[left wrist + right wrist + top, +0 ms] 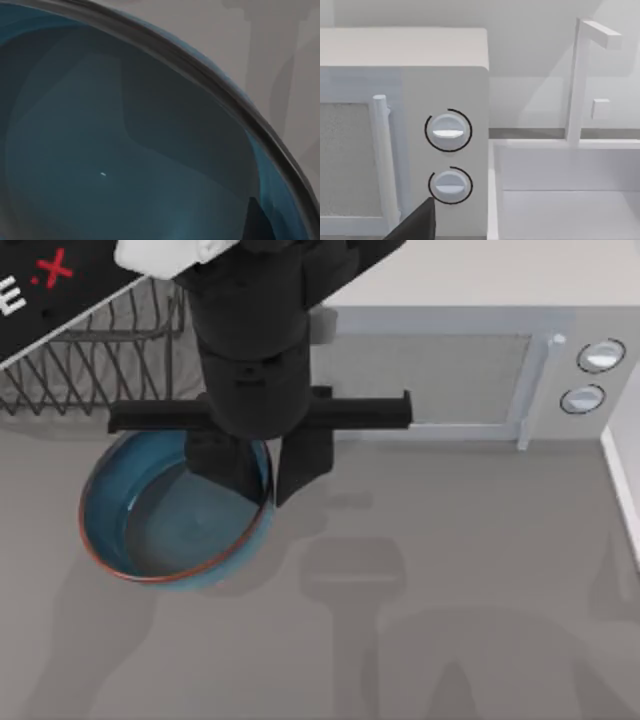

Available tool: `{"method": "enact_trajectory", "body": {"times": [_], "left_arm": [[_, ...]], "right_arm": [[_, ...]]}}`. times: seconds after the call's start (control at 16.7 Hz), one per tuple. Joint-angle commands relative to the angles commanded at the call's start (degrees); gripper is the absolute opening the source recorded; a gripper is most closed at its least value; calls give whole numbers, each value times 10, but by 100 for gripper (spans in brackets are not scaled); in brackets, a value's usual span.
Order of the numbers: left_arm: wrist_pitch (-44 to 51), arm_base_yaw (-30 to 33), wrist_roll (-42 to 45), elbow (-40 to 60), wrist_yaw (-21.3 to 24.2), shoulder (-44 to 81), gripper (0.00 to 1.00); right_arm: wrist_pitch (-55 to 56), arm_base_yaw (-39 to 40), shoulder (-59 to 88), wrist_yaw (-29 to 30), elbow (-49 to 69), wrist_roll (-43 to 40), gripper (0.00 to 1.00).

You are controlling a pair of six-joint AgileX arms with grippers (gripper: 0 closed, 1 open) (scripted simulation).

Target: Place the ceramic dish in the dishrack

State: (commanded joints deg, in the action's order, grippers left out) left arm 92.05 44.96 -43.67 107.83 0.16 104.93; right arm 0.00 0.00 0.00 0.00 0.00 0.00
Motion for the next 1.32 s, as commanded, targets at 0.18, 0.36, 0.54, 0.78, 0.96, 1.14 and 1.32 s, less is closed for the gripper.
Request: {"method": "enact_trajectory", "body": {"times": [0.18,0.36,0.54,0.78,0.96,1.14,1.32], "left_arm": [[-51,-40,32,-27,9,-40,0],[-150,-112,89,-80,24,-108,0],[-287,-204,163,-155,42,-191,0],[-497,-339,274,-270,69,-315,0],[-642,-435,354,-349,89,-410,0],[-742,-510,413,-409,107,-492,0],[-788,-551,442,-438,116,-536,0]], "right_arm": [[0,0,0,0,0,0,100],[0,0,0,0,0,0,100],[0,0,0,0,0,0,100],[0,0,0,0,0,0,100],[0,0,0,0,0,0,100],[0,0,0,0,0,0,100],[0,0,0,0,0,0,100]]}}
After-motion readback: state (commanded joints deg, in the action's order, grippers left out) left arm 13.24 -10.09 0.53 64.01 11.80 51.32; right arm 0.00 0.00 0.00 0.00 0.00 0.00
